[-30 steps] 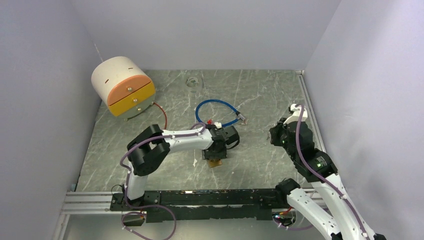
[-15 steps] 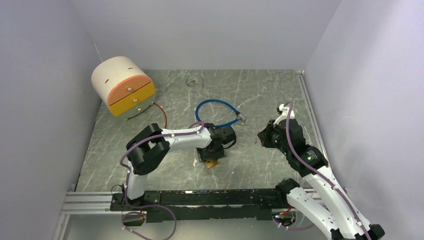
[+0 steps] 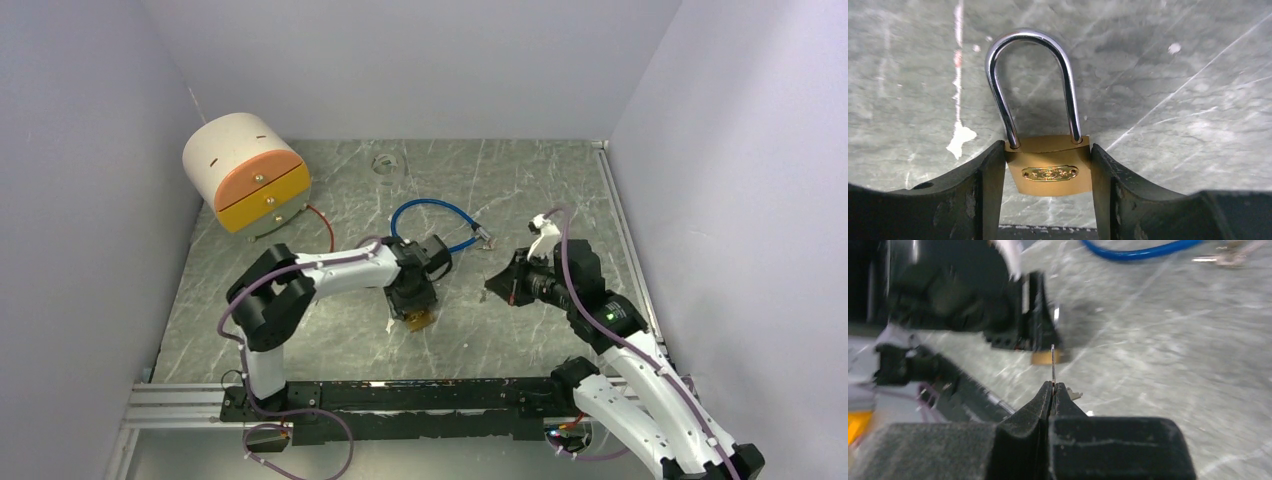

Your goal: Unlock with the key

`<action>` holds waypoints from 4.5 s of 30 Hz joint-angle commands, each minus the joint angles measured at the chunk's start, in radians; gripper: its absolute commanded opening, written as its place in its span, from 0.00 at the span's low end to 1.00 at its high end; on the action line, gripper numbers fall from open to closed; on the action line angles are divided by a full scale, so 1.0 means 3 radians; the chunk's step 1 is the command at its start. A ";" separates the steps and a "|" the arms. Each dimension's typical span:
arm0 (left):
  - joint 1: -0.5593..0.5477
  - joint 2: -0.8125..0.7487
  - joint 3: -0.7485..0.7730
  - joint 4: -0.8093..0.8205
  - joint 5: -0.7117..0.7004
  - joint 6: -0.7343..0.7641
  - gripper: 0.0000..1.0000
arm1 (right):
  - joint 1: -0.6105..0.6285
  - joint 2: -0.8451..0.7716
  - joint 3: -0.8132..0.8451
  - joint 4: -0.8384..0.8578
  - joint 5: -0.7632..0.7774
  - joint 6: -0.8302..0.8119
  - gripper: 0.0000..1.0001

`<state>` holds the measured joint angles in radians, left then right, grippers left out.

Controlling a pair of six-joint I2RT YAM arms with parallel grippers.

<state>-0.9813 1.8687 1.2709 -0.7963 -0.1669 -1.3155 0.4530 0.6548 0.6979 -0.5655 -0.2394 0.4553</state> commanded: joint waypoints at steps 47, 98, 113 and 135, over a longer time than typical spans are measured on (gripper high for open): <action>0.0790 -0.0919 -0.0114 0.1026 0.1892 0.0197 0.06 | 0.0352 0.1182 -0.0096 0.0997 -0.1033 0.0543 0.00; 0.0534 -0.1048 -0.0014 0.1128 0.1839 0.0256 0.03 | 0.0142 0.2133 0.0847 0.0459 -0.1024 0.0823 0.00; 0.0532 -0.1460 -0.0521 0.2143 0.1499 0.0045 0.06 | -0.0094 0.1650 0.0159 0.1739 -0.1422 0.1980 0.00; 0.0534 -0.2035 -0.0991 0.2744 0.0587 -0.0046 0.04 | -0.0285 0.0979 0.0373 0.1083 -0.1075 0.1151 0.65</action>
<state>-0.8059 1.3323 0.9230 0.0517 0.0608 -1.3201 0.3676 1.0286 0.6884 -0.0029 -0.7307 1.1908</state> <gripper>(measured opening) 0.588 0.530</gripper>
